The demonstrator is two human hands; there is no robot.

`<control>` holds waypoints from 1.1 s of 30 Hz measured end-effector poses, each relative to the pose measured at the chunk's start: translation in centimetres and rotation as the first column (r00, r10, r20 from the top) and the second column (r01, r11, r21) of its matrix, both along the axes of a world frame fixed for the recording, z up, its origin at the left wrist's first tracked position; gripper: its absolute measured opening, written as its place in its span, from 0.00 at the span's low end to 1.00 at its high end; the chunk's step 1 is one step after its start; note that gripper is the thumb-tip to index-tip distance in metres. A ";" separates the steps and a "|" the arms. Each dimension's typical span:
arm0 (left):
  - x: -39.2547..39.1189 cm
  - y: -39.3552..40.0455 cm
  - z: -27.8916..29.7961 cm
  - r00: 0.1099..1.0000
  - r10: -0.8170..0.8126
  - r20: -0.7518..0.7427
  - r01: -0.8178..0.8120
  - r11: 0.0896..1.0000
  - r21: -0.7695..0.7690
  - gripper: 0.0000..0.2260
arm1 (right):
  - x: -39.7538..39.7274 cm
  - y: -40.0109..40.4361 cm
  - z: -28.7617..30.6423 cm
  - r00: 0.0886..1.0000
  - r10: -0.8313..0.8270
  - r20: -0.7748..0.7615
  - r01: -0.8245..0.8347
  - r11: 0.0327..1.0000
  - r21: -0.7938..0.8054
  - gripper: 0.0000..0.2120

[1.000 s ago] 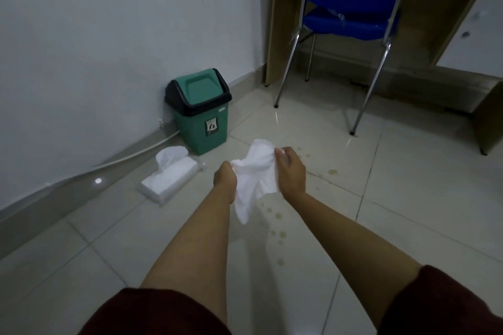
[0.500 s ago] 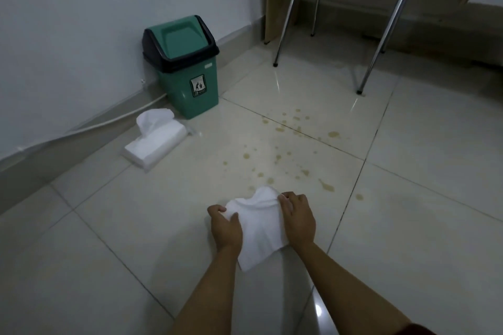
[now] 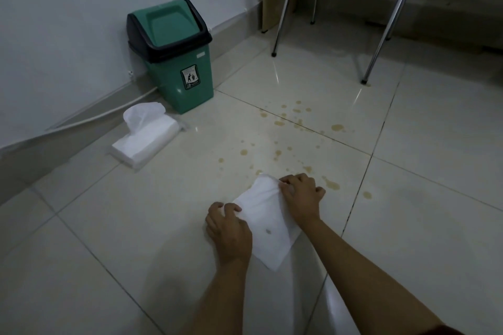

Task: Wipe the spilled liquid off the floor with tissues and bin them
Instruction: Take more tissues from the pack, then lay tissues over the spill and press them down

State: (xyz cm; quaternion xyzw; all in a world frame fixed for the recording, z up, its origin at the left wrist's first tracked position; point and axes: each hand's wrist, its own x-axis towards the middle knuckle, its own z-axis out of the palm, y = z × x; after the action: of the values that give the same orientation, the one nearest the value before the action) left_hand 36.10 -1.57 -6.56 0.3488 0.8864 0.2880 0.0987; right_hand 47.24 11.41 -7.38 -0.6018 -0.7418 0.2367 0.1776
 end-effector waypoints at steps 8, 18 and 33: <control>0.8 0.7 -1.5 0.795 -0.565 -0.221 0.554 0.824 -0.113 0.25 | -0.9 -1.4 -0.7 0.994 -0.076 -0.073 0.086 0.984 0.156 0.16; 0.9 2.0 -2.8 0.752 -0.656 -0.061 0.568 0.692 -0.445 0.29 | -0.7 -2.3 -0.8 0.994 0.066 0.087 -0.081 0.979 0.185 0.12; -5.3 5.1 8.1 0.967 -0.247 0.054 0.253 0.955 -0.153 0.14 | -5.6 1.5 9.6 0.942 0.332 0.054 -0.310 0.918 -0.247 0.13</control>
State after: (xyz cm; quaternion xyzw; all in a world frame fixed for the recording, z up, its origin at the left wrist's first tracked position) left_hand 30.84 3.53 1.56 0.4440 0.8534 0.2080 0.1769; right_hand 41.68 12.91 2.23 -0.4992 -0.8048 0.3199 0.0285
